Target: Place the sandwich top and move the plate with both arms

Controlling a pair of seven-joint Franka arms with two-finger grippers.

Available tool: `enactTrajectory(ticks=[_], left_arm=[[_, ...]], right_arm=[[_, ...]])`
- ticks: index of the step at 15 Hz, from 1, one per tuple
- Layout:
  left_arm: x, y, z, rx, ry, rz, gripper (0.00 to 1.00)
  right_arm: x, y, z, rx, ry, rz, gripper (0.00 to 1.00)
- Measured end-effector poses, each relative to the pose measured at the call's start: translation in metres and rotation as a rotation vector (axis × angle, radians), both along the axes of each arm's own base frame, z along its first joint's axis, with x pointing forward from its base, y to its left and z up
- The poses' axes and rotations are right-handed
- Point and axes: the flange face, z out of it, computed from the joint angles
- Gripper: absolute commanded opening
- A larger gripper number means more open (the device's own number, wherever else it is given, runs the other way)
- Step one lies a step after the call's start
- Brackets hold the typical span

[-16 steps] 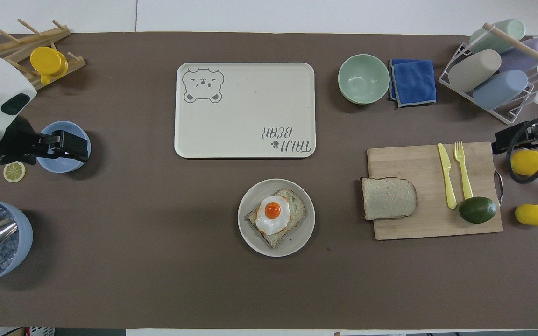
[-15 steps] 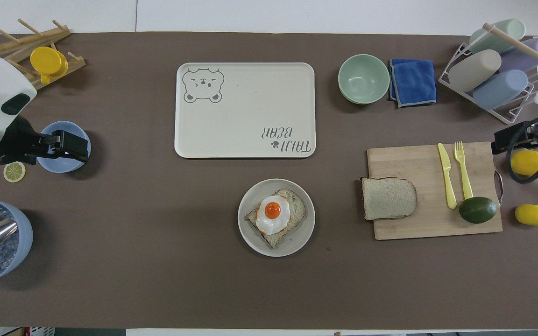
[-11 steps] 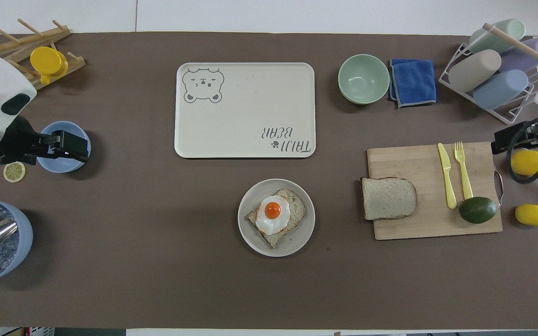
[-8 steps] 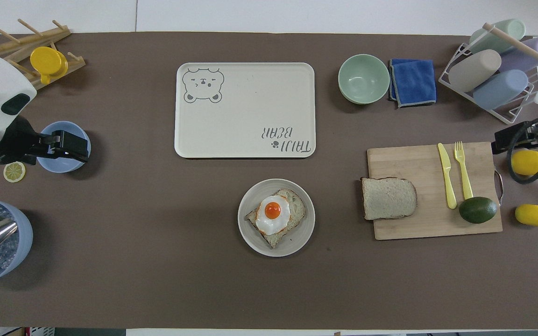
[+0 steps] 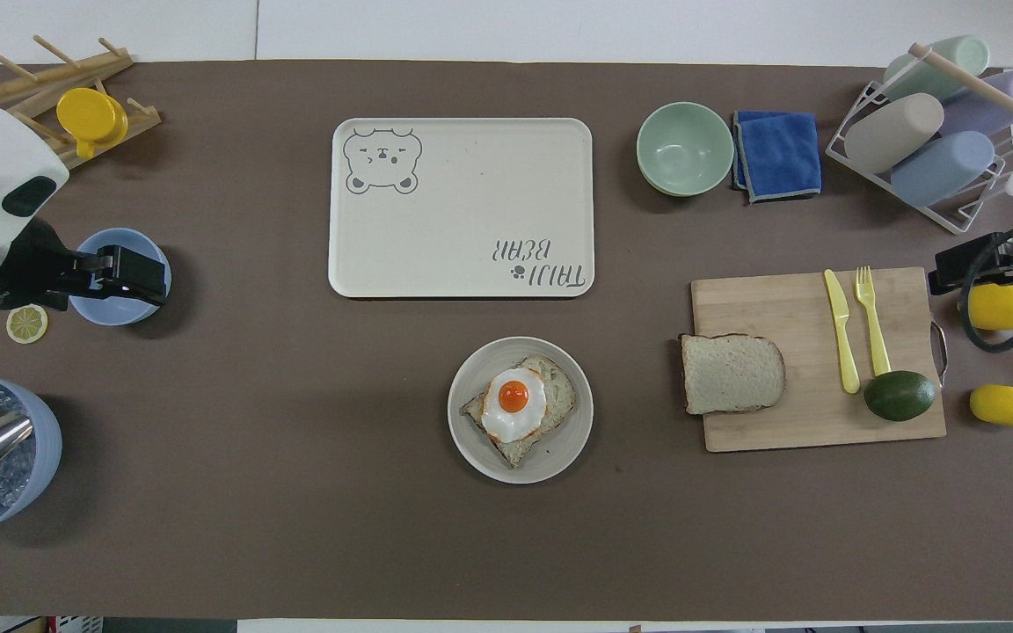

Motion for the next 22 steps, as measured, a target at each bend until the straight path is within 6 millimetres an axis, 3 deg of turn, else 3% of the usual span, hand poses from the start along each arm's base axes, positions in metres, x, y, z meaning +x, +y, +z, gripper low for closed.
enactTrajectory(ticks=[5,7,9,11,13,15,18,22], left_arm=[[0.000,0.000,0.000,0.000,0.000,0.000,1.00],[0.000,0.000,0.000,0.000,0.000,0.000,1.00],[0.000,0.000,0.000,0.000,0.000,0.000,1.00],[0.000,0.000,0.000,0.000,0.000,0.000,1.00],[0.000,0.000,0.000,0.000,0.000,0.000,1.00],[0.000,0.000,0.000,0.000,0.000,0.000,1.00],[0.000,0.000,0.000,0.000,0.000,0.000,1.00],[0.000,0.000,0.000,0.000,0.000,0.000,1.00]], right_arm=[[-0.002,0.013,-0.001,0.002,0.021,0.024,1.00],[-0.001,0.043,-0.003,-0.002,0.021,0.079,1.00],[0.000,0.085,-0.013,-0.022,0.015,0.159,1.00],[0.004,0.139,-0.043,-0.041,0.021,0.170,1.00],[0.008,0.197,-0.090,-0.082,0.036,0.120,1.00],[0.007,0.242,-0.143,-0.155,0.039,0.105,1.00],[-0.009,0.274,-0.212,-0.258,0.088,0.098,1.00],[-0.024,0.291,-0.257,-0.392,0.106,0.118,1.00]])
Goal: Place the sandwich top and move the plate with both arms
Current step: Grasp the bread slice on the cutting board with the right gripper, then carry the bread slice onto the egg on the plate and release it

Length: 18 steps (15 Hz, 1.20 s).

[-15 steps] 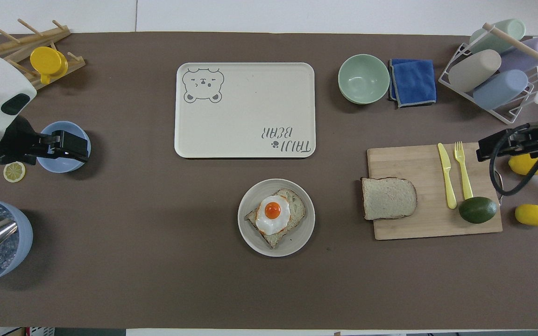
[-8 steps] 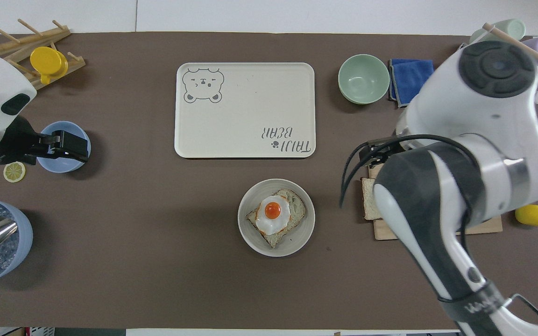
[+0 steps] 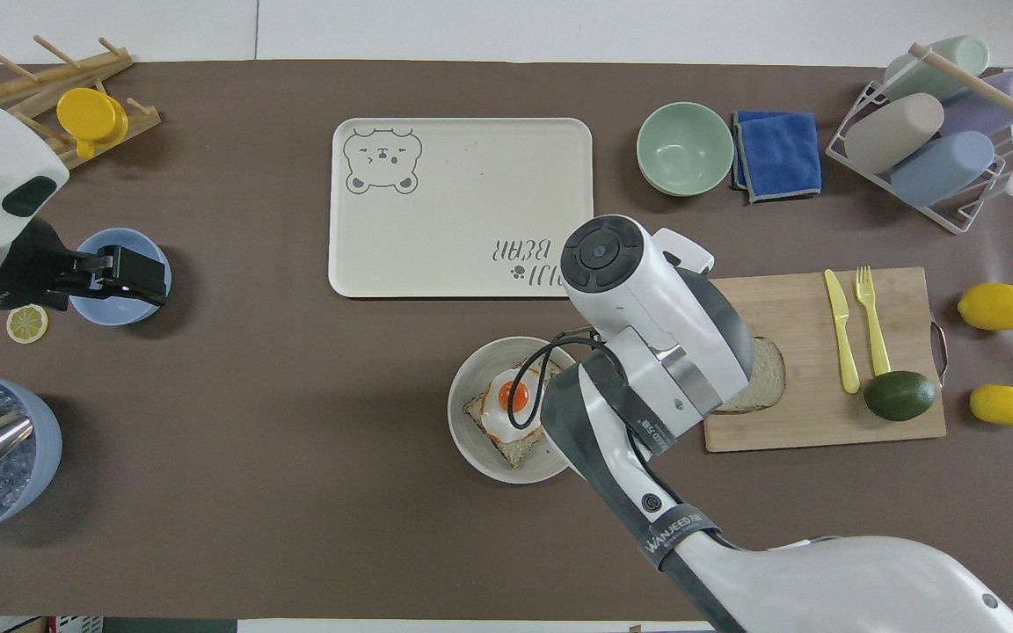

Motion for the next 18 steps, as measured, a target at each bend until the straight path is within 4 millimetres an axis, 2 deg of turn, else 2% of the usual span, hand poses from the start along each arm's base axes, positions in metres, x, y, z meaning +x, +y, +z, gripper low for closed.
enactTrajectory(ticks=[3,7,11,18], left_arm=[[0.000,0.000,0.000,0.000,0.000,0.000,1.00],[0.000,0.000,0.000,0.000,0.000,0.000,1.00],[0.000,0.000,0.000,0.000,0.000,0.000,1.00],[0.000,0.000,0.000,0.000,0.000,0.000,1.00]], right_arm=[[-0.010,-0.011,-0.027,-0.066,0.025,0.029,0.98],[-0.018,-0.026,-0.045,-0.085,0.055,0.021,0.89],[-0.029,-0.033,-0.054,-0.096,0.080,0.020,0.89],[-0.041,-0.040,-0.061,-0.108,0.104,0.021,0.80]])
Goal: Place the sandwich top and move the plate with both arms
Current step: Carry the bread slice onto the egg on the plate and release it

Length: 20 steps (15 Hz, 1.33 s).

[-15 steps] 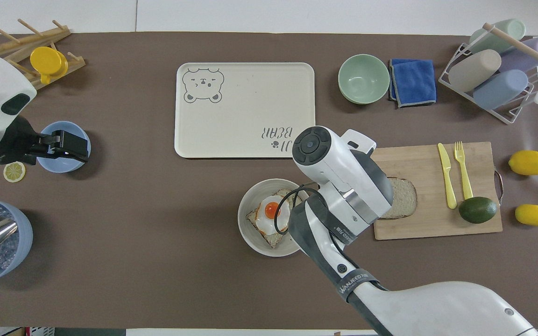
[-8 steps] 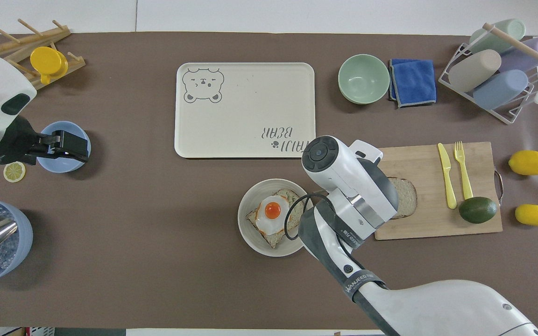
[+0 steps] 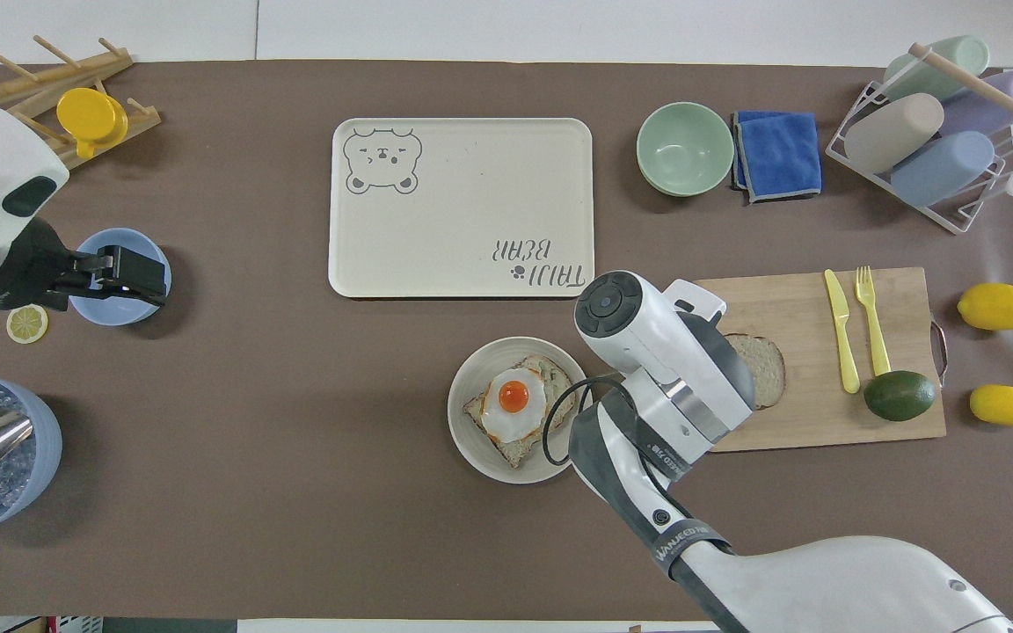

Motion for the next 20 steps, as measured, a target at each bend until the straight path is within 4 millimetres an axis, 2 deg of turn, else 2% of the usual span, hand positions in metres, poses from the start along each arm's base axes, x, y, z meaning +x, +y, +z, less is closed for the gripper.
enactTrajectory(ticks=[5,6,7,10,11,15,17,18,20], left_arm=[[0.000,0.000,0.000,0.000,0.000,0.000,1.00],[0.000,0.000,0.000,0.000,0.000,0.000,1.00],[0.000,0.000,0.000,0.000,0.000,0.000,1.00],[0.000,0.000,0.000,0.000,0.000,0.000,1.00],[0.000,0.000,0.000,0.000,0.000,0.000,1.00],[0.000,0.000,0.000,0.000,0.000,0.000,1.00],[0.000,0.000,0.000,0.000,0.000,0.000,1.00],[0.000,0.000,0.000,0.000,0.000,0.000,1.00],[0.000,0.000,0.000,0.000,0.000,0.000,1.00]], right_arm=[[-0.002,-0.003,0.000,-0.018,-0.004,0.017,0.78],[-0.003,-0.004,-0.001,-0.021,-0.001,0.018,0.76],[-0.004,-0.005,-0.003,-0.023,0.002,0.018,0.70],[-0.006,-0.006,-0.005,-0.024,0.005,0.019,0.23],[-0.005,-0.005,-0.004,-0.023,0.003,0.020,0.01],[-0.003,-0.004,0.010,-0.015,-0.018,0.021,0.00],[0.000,0.007,0.023,-0.014,-0.031,0.033,0.00],[0.000,0.023,0.034,-0.013,-0.043,0.054,0.00],[-0.006,0.074,0.068,0.005,-0.082,0.122,0.00]])
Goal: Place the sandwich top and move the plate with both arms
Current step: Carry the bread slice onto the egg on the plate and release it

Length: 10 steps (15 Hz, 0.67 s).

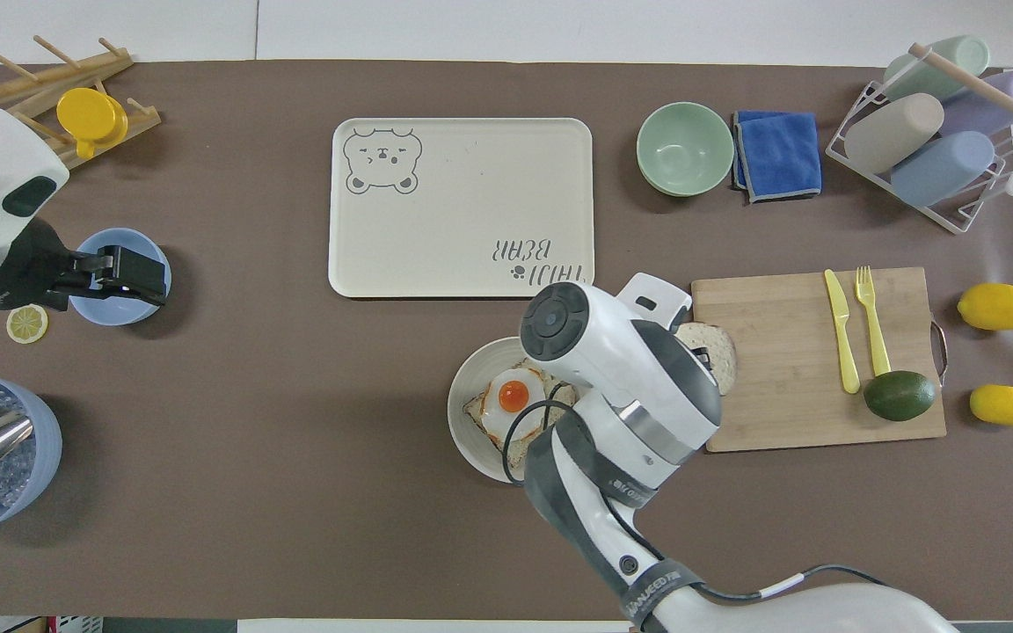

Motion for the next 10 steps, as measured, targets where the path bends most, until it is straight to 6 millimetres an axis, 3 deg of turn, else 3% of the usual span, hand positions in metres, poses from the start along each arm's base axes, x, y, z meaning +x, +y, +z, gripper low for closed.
enactTrajectory(ticks=[2,4,6,8,10], left_arm=[[0.000,0.000,0.000,0.000,0.000,0.000,1.00],[0.000,0.000,0.000,0.000,0.000,0.000,1.00],[0.000,0.000,0.000,0.000,0.000,0.000,1.00],[0.000,0.000,0.000,0.000,0.000,0.000,1.00],[0.000,0.000,0.000,0.000,0.000,0.000,1.00]], right_arm=[[-0.015,0.058,0.033,0.061,-0.041,0.035,0.00],[-0.025,0.093,0.048,0.103,-0.060,0.039,0.00],[-0.035,0.121,0.046,0.110,-0.072,0.044,0.00],[-0.049,0.147,0.029,0.088,-0.084,0.037,0.00],[-0.055,0.158,0.014,0.069,-0.083,0.038,0.00]])
